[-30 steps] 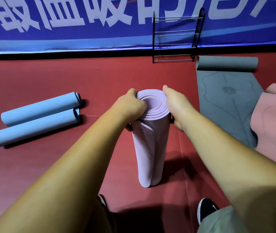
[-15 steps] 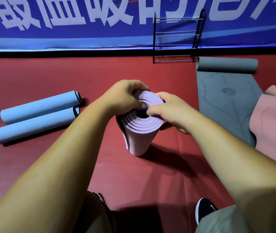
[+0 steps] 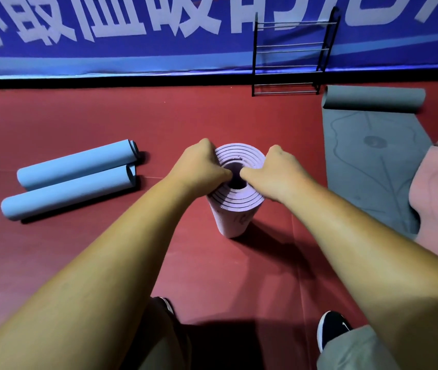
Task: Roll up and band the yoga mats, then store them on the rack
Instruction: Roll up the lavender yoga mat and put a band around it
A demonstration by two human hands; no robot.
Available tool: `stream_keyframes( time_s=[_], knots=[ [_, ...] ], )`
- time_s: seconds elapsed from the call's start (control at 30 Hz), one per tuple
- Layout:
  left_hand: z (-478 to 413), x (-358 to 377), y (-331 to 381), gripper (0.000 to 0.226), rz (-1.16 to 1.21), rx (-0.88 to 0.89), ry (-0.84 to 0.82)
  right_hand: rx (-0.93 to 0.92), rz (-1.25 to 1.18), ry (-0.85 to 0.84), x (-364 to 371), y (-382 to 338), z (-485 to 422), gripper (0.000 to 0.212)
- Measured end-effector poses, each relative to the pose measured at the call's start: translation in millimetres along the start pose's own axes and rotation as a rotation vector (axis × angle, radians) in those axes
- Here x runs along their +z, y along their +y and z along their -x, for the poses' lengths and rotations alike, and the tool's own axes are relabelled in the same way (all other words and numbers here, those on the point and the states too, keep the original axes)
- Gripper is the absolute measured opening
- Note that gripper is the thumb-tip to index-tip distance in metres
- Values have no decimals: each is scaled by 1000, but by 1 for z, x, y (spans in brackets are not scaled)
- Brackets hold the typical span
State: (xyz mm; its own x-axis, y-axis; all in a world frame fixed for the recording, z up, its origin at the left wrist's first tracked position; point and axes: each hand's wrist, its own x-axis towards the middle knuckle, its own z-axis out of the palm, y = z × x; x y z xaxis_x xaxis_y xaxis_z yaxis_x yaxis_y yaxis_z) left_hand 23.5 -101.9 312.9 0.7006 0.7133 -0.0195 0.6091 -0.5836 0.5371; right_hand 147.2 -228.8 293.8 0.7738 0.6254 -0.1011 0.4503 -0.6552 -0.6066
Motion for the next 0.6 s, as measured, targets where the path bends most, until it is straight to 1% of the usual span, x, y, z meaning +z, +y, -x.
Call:
stream_keyframes(
  time_s=[0.1, 0.13, 0.23, 0.27, 0.37, 0.47, 0.6],
  knots=[
    [3, -3, -1, 36, 82, 87, -50, -129, -63, -23, -4, 6, 1, 61],
    [4, -3, -1, 35, 132, 104, -78, -159, -92, -24, -4, 8, 1, 56],
    [5, -2, -1, 40, 178, 25, -162, -176, -97, 39, -2, 9, 0, 28],
    [5, 0, -2, 39, 171, -16, -181, -156, -103, 60, -2, 8, 0, 24],
    [5, 4, -4, 31, 168, -87, -143, -121, -86, 87, -2, 4, 1, 26],
    [5, 4, -4, 30, 65, -30, -110, -117, -6, 73, 0, 3, 0, 34],
    [7, 4, -10, 27, 87, 38, -128, -138, -31, -85, 3, 0, 2, 42]
  ],
)
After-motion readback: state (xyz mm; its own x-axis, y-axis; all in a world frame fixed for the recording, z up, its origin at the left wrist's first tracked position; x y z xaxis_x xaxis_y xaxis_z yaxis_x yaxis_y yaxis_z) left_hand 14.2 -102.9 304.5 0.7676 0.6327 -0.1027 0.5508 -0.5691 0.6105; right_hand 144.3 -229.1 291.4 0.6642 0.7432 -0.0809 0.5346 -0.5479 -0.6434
